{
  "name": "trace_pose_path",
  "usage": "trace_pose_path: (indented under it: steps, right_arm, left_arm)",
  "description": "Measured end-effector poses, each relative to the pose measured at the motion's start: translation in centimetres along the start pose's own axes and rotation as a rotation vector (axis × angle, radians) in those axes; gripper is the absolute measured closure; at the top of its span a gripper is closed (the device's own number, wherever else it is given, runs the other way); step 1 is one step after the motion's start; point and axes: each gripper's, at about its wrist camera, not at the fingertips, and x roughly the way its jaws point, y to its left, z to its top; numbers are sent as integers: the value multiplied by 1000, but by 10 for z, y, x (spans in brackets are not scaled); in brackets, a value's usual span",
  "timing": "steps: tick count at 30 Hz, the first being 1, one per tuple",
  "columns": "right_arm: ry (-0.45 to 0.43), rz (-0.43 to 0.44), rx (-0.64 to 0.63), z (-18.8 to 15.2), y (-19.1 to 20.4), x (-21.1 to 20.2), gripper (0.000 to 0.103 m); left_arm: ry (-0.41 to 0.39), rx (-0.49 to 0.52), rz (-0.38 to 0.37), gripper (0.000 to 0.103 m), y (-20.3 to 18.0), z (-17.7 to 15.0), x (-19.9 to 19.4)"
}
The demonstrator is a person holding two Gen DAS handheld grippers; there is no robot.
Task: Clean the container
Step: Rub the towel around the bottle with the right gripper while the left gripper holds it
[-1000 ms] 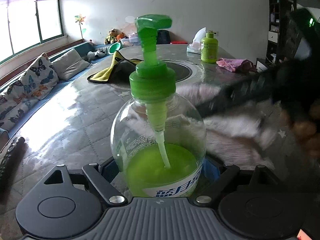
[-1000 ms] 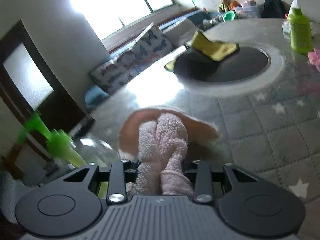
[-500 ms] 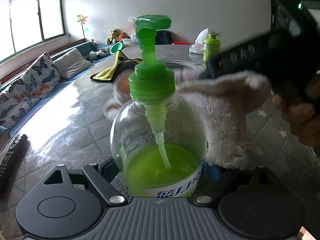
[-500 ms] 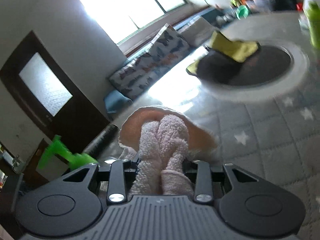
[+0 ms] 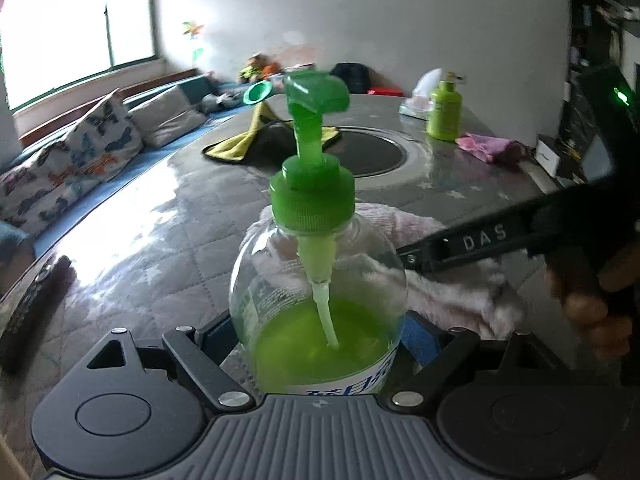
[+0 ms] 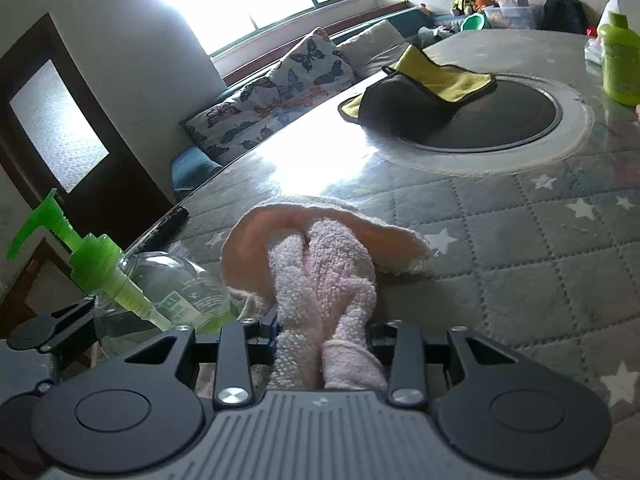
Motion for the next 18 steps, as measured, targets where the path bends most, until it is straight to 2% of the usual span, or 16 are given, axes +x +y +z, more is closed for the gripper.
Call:
trace_pose_path:
  steps: [5,10,14,18]
  right_arm:
    - [-21,-55,-7,0,-4,-10,68]
    - [-46,-62,19,5,-12,-17,69]
    - [-82,3,48,13,-11,-28,70]
    - [-137,111,47,24,-1,-43,70]
  left_arm:
    - [12,-78,36,16,1,5,1]
    - [4,-35,32,16,1,5,3]
    - [-15,42,-43,17,5,4,4]
    - [-38,139,-119,16,9,3,5]
